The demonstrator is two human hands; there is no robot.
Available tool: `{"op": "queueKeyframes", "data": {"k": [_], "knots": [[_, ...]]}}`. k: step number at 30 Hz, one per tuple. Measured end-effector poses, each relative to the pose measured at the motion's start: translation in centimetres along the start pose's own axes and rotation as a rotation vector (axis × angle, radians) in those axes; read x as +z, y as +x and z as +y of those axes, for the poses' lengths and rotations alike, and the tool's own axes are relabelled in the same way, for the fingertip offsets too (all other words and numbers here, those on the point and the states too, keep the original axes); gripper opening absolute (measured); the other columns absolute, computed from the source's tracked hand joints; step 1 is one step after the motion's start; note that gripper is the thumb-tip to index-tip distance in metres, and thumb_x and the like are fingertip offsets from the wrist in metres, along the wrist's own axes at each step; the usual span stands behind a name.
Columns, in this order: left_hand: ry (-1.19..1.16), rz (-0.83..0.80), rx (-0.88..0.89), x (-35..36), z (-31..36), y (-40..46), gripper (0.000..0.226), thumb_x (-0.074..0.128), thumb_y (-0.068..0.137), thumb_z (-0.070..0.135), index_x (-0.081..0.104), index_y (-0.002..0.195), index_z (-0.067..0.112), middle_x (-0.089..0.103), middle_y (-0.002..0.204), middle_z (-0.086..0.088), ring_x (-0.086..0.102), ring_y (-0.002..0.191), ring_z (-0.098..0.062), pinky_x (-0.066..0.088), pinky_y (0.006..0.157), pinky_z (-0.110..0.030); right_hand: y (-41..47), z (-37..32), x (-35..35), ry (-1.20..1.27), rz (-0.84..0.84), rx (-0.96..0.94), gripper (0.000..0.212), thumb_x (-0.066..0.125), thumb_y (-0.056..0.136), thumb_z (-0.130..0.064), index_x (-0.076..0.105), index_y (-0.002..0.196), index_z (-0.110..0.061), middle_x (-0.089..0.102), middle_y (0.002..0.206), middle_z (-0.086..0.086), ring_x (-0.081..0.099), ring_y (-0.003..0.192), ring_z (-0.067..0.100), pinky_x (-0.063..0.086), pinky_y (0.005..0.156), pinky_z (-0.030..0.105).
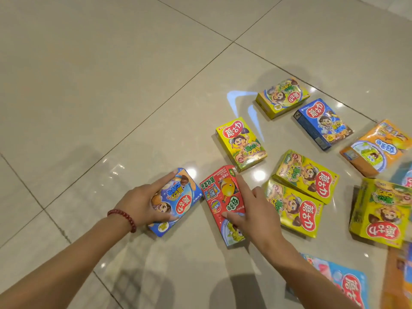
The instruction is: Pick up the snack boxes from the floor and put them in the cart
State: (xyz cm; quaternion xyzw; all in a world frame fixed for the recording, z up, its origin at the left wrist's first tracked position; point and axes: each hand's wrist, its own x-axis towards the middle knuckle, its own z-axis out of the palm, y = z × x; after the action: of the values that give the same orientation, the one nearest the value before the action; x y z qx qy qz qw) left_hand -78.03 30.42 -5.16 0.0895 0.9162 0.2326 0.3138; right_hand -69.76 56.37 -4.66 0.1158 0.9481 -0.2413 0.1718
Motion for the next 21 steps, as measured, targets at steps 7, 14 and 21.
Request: {"op": "queueKeyframes", "data": {"k": [7, 14, 21], "knots": [[-0.584, 0.283, -0.038, -6.9, 9.6, -9.5, 0.11, 0.094, 0.049, 0.03, 0.024, 0.123, 0.07, 0.053, 0.11, 0.037, 0.059, 0.091, 0.016, 0.047, 0.077, -0.007, -8.4, -5.6, -13.6, 0.257, 0.146, 0.086, 0.096, 0.072, 0.074, -0.056, 0.014, 0.149, -0.046, 0.049, 0.112, 0.001, 0.05, 0.094, 0.013, 0.044, 0.073, 0.03], [-0.869, 0.425, 0.047, -22.7, 23.6, -21.6, 0.106, 0.092, 0.05, 0.029, 0.032, 0.134, 0.052, 0.051, 0.131, 0.016, 0.059, 0.105, 0.008, 0.054, 0.081, -0.018, -15.4, -15.9, -33.9, 0.307, 0.261, 0.037, 0.094, 0.076, 0.072, -0.052, 0.022, 0.148, -0.043, 0.055, 0.111, 0.001, 0.042, 0.085, 0.006, 0.03, 0.067, 0.024], [-0.942, 0.598, 0.08, -39.5, 35.4, -35.4, 0.107, 0.089, 0.059, 0.021, 0.025, 0.138, 0.055, 0.048, 0.133, 0.022, 0.06, 0.107, -0.002, 0.057, 0.054, -0.031, -22.9, -26.6, -52.4, 0.364, 0.329, -0.112, 0.094, 0.077, 0.071, -0.049, 0.023, 0.148, -0.041, 0.055, 0.114, 0.004, 0.043, 0.088, 0.009, 0.033, 0.07, 0.026]]}}
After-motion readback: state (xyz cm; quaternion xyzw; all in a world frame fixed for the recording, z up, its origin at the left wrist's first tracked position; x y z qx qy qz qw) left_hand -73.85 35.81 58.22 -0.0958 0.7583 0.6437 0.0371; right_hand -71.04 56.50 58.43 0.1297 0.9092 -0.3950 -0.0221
